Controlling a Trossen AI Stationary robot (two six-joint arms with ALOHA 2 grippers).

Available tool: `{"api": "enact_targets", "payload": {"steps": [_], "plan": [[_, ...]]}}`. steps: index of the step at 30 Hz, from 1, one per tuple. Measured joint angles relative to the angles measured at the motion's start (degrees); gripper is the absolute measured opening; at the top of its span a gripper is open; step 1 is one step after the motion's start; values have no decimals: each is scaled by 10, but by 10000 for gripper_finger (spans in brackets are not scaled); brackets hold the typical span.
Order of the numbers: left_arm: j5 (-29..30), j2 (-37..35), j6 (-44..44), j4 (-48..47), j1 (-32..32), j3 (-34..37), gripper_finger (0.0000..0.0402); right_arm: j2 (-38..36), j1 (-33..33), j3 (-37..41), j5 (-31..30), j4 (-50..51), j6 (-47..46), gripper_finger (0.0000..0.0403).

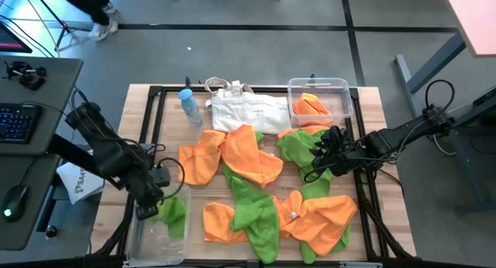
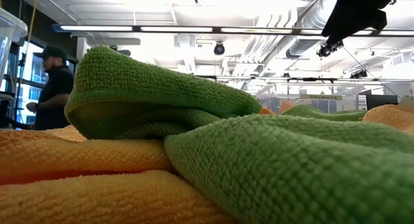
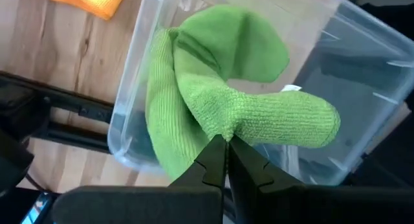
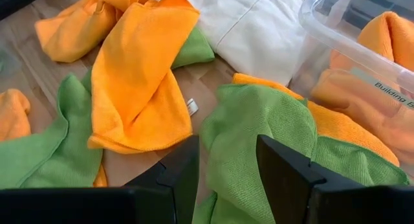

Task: Sort microfiber towel by color & place in baskets
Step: Put the green microfiber cloth into the bottom transparent bin

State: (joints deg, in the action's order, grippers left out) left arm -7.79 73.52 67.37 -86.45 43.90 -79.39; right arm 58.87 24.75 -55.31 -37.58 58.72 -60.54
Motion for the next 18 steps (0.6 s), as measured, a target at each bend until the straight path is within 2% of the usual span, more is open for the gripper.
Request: {"api": "enact_targets", "payload": {"steps": [9, 14, 18], "plan": [[-3, 31, 22, 158, 0, 75, 0, 0, 0, 0, -14, 0, -10, 149], [-7, 62, 30, 176, 5, 91, 7, 0, 0, 0, -14, 0, -6, 149], [-32, 87, 30, 174, 9, 94, 32, 0, 0, 0, -14, 1, -5, 149]]}}
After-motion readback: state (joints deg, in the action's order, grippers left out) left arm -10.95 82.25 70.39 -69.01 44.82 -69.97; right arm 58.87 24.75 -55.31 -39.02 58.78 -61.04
